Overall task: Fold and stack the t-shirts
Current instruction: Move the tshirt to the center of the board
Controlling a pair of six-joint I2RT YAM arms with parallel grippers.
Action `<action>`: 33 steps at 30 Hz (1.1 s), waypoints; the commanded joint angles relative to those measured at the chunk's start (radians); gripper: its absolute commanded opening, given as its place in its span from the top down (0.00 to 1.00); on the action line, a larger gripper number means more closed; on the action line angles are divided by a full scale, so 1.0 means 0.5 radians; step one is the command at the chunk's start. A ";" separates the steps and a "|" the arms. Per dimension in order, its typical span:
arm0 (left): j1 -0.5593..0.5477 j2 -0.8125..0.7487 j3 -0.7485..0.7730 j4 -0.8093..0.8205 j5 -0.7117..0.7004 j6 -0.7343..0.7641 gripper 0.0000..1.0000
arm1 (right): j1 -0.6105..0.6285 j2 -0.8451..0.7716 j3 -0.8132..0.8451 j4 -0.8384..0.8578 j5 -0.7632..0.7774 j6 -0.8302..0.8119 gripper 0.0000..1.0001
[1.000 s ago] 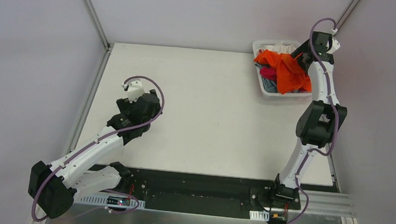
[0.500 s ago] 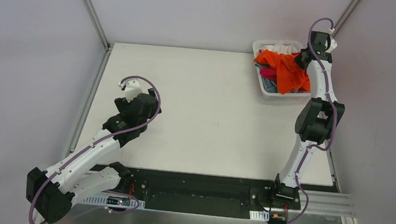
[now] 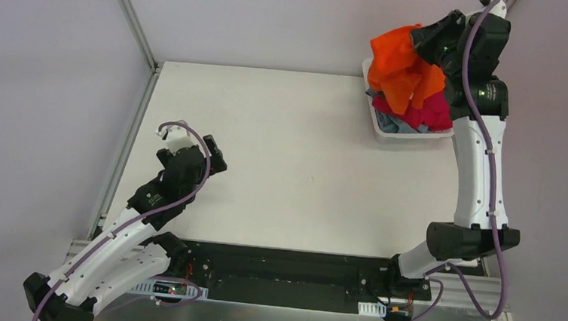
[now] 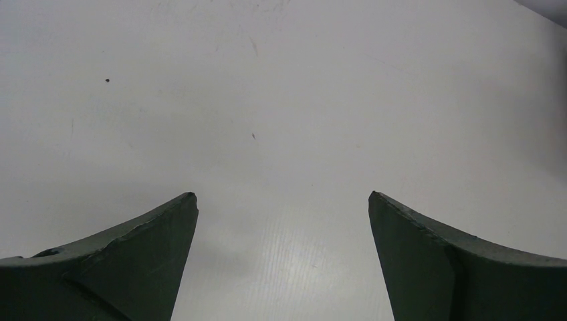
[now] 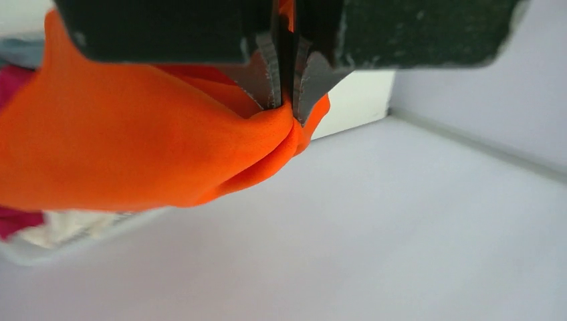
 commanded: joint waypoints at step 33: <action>0.017 -0.037 -0.035 -0.404 -0.041 -0.397 0.01 | 0.721 -0.074 -1.419 0.234 0.501 0.398 0.86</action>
